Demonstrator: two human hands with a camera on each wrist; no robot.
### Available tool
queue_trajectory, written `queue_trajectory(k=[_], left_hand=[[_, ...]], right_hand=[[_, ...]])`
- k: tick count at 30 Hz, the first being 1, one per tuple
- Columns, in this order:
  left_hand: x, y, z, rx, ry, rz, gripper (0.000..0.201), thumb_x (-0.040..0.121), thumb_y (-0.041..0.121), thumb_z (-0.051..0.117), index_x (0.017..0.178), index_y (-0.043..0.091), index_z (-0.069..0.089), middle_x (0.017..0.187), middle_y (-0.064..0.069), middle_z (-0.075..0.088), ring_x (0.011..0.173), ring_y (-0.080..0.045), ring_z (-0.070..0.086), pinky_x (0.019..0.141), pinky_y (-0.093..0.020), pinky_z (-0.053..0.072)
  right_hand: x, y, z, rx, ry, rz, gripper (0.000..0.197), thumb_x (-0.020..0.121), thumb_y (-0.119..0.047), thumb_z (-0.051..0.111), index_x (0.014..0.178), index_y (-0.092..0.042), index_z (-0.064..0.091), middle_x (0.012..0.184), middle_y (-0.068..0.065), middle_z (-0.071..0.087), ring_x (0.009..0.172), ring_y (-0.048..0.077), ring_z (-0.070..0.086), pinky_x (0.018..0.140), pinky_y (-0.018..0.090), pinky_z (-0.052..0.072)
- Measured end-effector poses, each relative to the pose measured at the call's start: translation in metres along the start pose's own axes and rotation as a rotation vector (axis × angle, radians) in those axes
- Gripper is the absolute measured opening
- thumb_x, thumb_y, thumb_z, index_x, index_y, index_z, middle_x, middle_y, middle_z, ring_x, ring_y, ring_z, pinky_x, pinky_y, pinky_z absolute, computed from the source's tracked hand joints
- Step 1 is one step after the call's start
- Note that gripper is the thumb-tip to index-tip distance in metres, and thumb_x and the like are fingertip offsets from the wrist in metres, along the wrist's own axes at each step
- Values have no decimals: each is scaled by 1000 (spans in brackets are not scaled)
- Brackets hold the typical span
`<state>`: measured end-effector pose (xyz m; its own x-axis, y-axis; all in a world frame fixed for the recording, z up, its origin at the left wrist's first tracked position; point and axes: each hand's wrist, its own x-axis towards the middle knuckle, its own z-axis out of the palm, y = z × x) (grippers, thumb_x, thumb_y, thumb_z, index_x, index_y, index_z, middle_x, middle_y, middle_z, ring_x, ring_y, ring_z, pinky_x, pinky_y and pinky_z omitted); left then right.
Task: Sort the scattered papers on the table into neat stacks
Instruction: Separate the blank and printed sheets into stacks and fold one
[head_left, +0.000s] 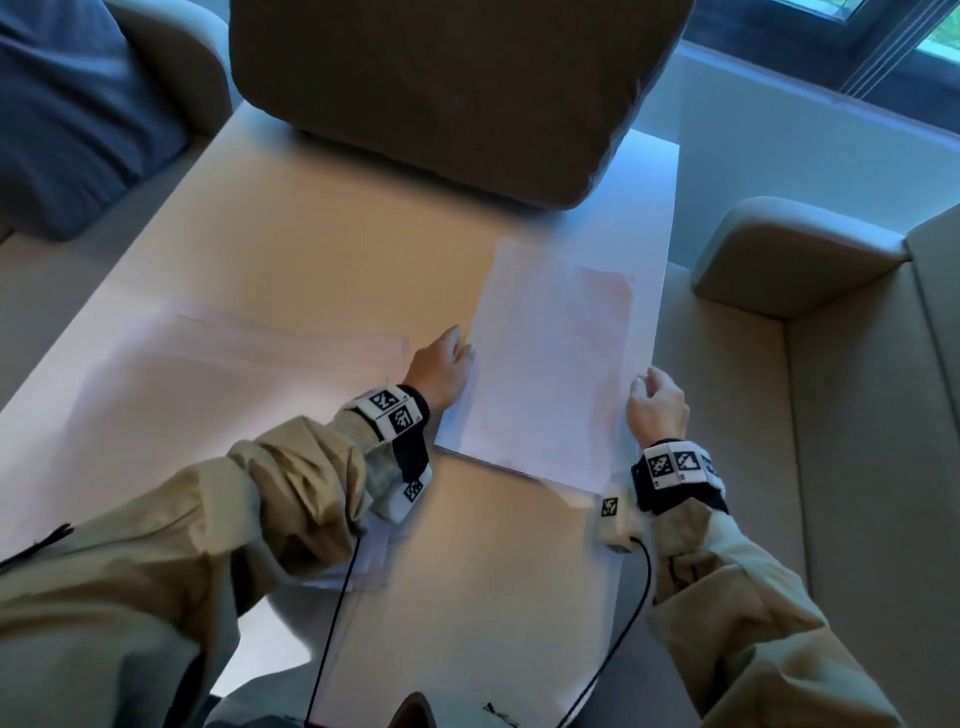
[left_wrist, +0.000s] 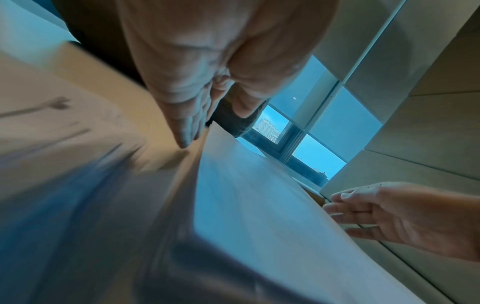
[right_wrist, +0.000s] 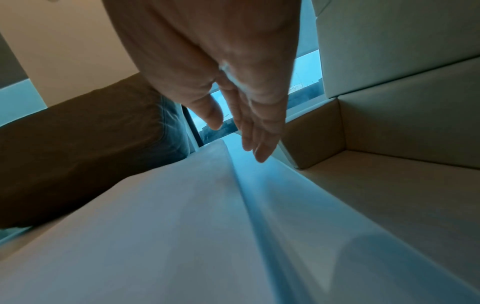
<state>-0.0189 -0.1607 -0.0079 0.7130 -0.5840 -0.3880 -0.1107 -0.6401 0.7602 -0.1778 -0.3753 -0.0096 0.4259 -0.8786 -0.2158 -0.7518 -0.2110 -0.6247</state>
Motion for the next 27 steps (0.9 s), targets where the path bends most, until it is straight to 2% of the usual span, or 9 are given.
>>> queue_trajectory(k=[4, 7, 13, 17, 20, 22, 24, 25, 27], left_hand=[[22, 6, 2, -10, -29, -21, 30, 101, 34, 34, 103, 8, 47, 112, -11, 57, 105, -25, 53, 84, -32, 35], [27, 12, 7, -50, -41, -39, 47, 102, 33, 32, 136, 1, 36, 145, -12, 39, 134, -28, 37, 105, -34, 31], [31, 16, 11, 20, -20, -73, 47, 101, 27, 34, 131, -9, 31, 135, -31, 39, 124, -42, 39, 102, -42, 33], [36, 15, 9, 35, -20, -62, 49, 99, 26, 37, 132, -9, 29, 137, -31, 37, 124, -43, 38, 102, -43, 33], [39, 12, 12, 15, -9, -48, 40, 100, 27, 36, 130, 0, 38, 142, -21, 40, 130, -36, 39, 103, -37, 32], [40, 6, 13, -28, 2, -55, 7, 99, 27, 38, 100, 28, 44, 114, -6, 57, 111, -29, 48, 91, -31, 33], [40, 6, 7, -73, 18, -49, 18, 98, 28, 40, 86, 40, 35, 86, 14, 45, 96, -20, 41, 85, -29, 30], [37, 7, 3, -102, 16, -48, 11, 98, 27, 42, 99, 38, 43, 95, 13, 51, 100, -21, 45, 89, -29, 32], [30, 9, -8, -128, 39, -25, 40, 98, 24, 45, 137, 15, 40, 132, -3, 52, 123, -23, 47, 99, -27, 34]], right_hand=[[32, -10, 5, 38, -79, -34, 31, 91, -20, 47, 109, -1, 63, 115, 17, 64, 106, 25, 57, 92, 30, 40], [42, -8, 16, 21, -116, -61, 22, 89, -16, 47, 98, -4, 63, 106, 17, 67, 87, 18, 52, 79, 26, 36], [42, -15, 21, -105, -125, -62, 23, 92, -15, 48, 71, -8, 43, 82, 19, 53, 80, 30, 48, 72, 31, 34], [44, -13, 20, -34, -99, -42, 24, 93, -16, 49, 105, 3, 56, 121, 18, 61, 113, 34, 56, 94, 33, 39], [42, -14, 21, 3, -100, -38, 24, 92, -13, 48, 107, 3, 56, 119, 18, 63, 112, 34, 57, 95, 33, 40], [41, -16, 20, 8, -120, -15, 30, 92, -14, 49, 117, 2, 54, 121, 17, 63, 115, 34, 55, 97, 34, 38], [38, -19, 16, 49, -116, 17, 47, 94, -16, 50, 136, 0, 40, 133, 14, 56, 125, 30, 50, 105, 33, 34], [35, -19, 13, 69, -102, 17, 51, 94, -17, 51, 140, -2, 36, 135, 12, 54, 126, 28, 49, 107, 32, 34], [26, -20, 6, 87, -59, -17, 48, 93, -17, 53, 138, -4, 40, 129, 10, 58, 118, 24, 55, 100, 26, 38]])
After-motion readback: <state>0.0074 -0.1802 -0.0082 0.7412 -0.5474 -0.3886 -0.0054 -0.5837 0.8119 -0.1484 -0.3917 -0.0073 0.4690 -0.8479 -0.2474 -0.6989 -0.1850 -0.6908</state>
